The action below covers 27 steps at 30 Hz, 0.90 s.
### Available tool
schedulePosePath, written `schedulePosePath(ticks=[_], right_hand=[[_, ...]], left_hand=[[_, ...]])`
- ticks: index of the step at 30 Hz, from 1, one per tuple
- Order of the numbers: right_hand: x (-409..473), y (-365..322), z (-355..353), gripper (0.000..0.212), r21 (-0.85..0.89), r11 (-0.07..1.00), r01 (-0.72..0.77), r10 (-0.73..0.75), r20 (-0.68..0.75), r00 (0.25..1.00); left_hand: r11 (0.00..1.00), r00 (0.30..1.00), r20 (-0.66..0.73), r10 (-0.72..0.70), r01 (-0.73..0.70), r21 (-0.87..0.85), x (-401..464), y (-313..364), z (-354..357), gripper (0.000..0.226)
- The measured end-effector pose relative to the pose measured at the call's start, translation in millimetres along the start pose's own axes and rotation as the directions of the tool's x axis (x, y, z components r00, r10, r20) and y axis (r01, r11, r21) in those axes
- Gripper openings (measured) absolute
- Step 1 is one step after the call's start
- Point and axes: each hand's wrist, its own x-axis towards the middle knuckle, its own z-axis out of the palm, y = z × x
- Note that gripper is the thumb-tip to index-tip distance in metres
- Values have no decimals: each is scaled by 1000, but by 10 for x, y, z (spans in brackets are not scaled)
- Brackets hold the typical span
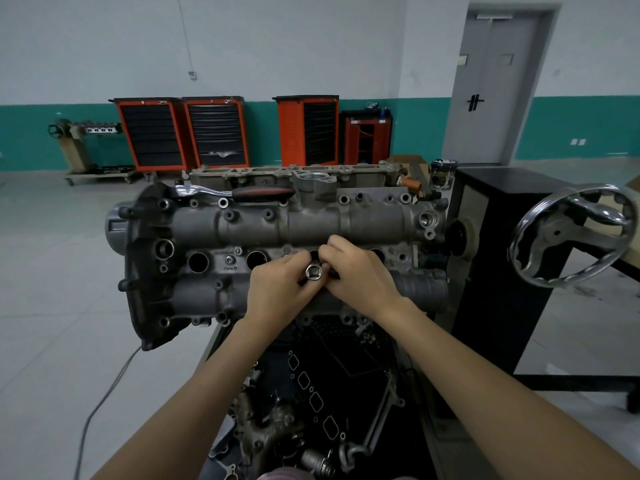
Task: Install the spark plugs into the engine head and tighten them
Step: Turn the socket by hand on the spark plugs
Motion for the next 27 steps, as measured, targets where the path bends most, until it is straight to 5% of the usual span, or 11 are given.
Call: schedulePosePath(ticks=[4,7,13,17,21,24,27], right_hand=[[2,15,15,20,36,997,-70,70,7,998],[-15,7,0,32,-4,1000,21,-21,19,1000],[-21,-22,-18,8,28,999,40,-39,-48,998],[-15,-41,-25,15,19,1000,25,-25,-43,999],[-18,-39,-16,18,43,999,-8,9,-28,1000],[-43,-65,35,13,117,990,-73,77,-31,997],[-171,-120,89,17,243,965,-98,119,-73,990]], left_hand=[[999,1000,7,0,0,-34,-13,0,-19,37],[996,1000,26,-15,17,-86,-22,3,-28,32],[973,996,24,-84,87,-212,-76,16,-16,28],[891,978,-53,-202,161,-425,-313,156,-7,23],[742,943,44,-329,288,-605,-520,443,-5,44],[611,887,60,-458,362,-704,-398,571,-28,35],[655,863,-43,-504,350,-669,-319,542,-50,24]])
